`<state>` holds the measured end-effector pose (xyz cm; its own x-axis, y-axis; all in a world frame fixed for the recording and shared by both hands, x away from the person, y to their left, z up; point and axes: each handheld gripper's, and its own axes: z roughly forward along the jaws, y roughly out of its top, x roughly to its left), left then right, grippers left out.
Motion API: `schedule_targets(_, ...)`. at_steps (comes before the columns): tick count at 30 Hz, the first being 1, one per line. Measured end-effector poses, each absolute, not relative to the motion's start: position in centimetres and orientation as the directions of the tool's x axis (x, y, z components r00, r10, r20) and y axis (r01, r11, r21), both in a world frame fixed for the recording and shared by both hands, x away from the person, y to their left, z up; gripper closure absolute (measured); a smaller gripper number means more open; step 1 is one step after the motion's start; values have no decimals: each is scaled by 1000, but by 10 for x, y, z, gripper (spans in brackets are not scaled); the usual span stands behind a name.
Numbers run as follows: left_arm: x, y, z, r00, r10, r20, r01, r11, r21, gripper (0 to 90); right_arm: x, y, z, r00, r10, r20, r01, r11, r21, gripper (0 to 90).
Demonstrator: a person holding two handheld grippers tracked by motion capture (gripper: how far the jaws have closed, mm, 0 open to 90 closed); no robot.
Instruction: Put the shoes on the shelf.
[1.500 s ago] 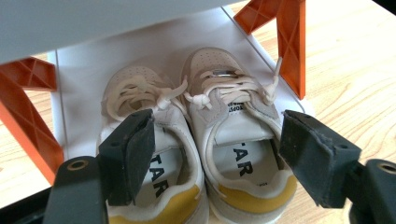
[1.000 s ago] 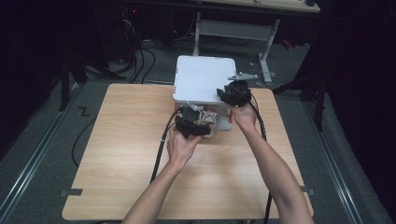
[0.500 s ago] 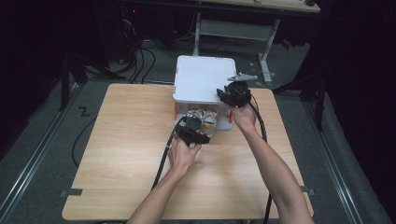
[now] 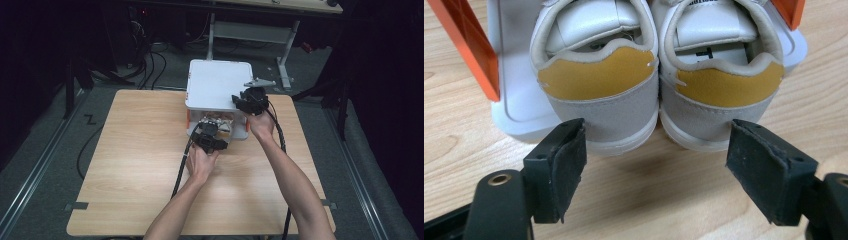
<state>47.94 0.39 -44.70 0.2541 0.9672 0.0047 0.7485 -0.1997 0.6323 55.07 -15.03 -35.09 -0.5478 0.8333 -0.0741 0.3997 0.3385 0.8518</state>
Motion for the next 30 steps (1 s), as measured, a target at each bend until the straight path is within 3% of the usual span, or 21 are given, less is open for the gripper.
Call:
schedule_targets(13, 503, -4, -452, 182, 983, -33, 737, -114, 666, 258, 550, -149, -350, -544, 835, -79, 407, 345, 846, 601)
schedule_targets(30, 517, -16, -460, 132, 991, 5, 676, -94, 730, 262, 552, -150, -350, -545, 835, -81, 409, 348, 844, 604)
